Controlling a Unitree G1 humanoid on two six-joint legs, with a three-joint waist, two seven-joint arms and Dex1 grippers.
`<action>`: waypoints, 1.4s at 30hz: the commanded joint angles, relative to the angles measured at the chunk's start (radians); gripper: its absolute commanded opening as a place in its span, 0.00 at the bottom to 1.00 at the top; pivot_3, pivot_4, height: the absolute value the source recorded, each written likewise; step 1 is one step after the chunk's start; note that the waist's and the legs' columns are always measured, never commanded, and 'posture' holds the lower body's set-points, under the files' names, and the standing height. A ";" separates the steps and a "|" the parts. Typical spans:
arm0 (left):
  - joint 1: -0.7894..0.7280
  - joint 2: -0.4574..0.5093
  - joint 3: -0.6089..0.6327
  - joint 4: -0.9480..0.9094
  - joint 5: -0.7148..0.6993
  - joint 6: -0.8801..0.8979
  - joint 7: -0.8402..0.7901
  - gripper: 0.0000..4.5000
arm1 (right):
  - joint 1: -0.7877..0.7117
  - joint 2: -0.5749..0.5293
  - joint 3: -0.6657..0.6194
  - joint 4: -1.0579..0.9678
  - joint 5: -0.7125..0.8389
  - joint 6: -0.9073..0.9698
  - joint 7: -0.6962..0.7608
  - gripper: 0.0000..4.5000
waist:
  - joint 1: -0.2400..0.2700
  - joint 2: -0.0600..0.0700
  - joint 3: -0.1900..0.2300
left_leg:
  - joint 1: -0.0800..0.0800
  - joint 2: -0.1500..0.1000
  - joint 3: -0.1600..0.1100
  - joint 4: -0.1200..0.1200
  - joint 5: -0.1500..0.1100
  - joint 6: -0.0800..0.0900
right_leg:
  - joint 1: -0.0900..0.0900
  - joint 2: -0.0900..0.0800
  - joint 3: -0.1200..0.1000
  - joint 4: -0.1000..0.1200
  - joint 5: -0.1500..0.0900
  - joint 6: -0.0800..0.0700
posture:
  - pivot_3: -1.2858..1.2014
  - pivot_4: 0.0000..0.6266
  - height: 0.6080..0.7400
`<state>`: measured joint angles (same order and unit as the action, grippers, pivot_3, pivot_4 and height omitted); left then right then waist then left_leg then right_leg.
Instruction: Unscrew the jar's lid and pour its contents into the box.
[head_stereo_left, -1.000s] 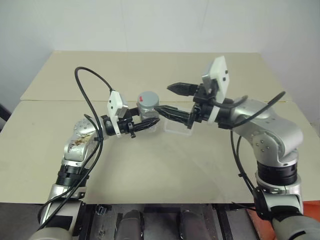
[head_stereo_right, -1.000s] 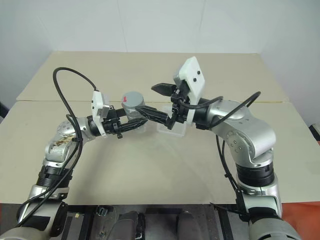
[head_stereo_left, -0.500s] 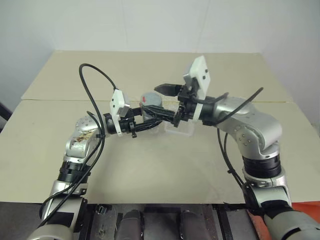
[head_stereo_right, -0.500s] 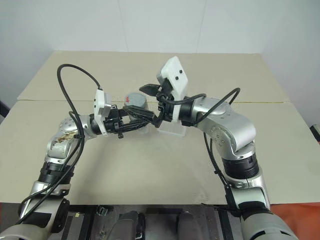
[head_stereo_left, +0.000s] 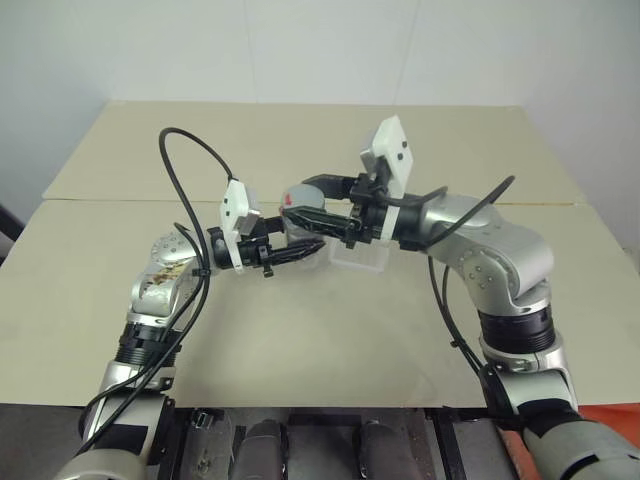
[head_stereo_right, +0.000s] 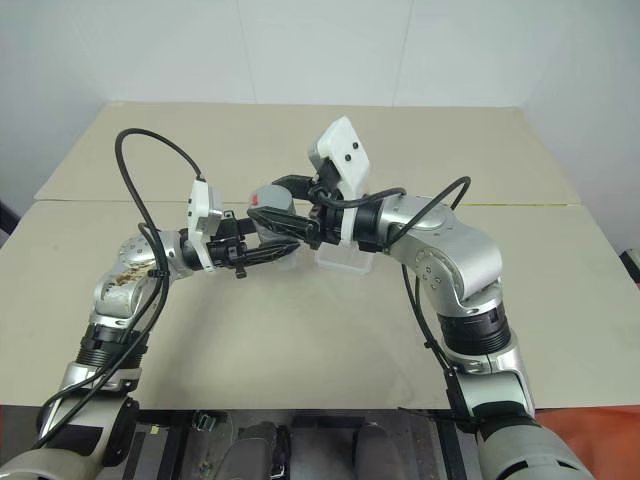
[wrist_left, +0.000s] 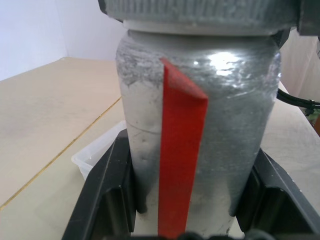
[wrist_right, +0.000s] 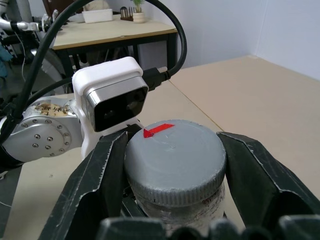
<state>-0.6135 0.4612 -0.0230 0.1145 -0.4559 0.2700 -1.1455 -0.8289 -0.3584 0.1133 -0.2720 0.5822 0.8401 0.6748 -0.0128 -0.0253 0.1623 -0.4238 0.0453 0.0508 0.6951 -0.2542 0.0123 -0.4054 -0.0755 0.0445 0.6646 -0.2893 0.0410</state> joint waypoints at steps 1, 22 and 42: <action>-0.003 0.006 0.012 -0.035 -0.017 0.000 -0.007 0.46 | -0.023 -0.002 -0.007 -0.014 -0.003 -0.023 0.007 0.62 | 0.000 0.000 0.000 | 0.000 0.000 0.000 0.000 0.000 0.000 | 0.000 0.000 0.000 0.000 0.000 0.000 | 0.52 0.24 1.00; 0.060 0.030 -0.030 0.042 0.004 -0.034 -0.092 0.46 | -0.066 -0.029 -0.110 -0.040 0.114 0.024 0.012 0.62 | 0.000 0.000 0.000 | 0.000 0.000 0.000 0.000 0.000 0.000 | 0.000 0.000 0.000 0.000 0.000 0.000 | 0.52 0.24 1.00; 0.005 0.065 0.033 0.037 -0.032 -0.037 -0.152 0.46 | 0.108 -0.169 -0.215 0.031 -0.026 -0.091 -0.045 0.62 | 0.001 0.000 0.000 | 0.000 0.000 0.001 0.000 0.000 0.000 | 0.000 0.000 0.000 -0.001 0.000 0.000 | 0.52 0.24 1.00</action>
<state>-0.5864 0.5201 -0.0189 0.1906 -0.4731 0.2419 -1.3165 -0.7279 -0.5133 -0.0530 -0.2367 0.5846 0.7938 0.6655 -0.0117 -0.0251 0.1625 -0.4241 0.0454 0.0515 0.6949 -0.2543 0.0125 -0.4052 -0.0756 0.0441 0.6639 -0.2893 0.0410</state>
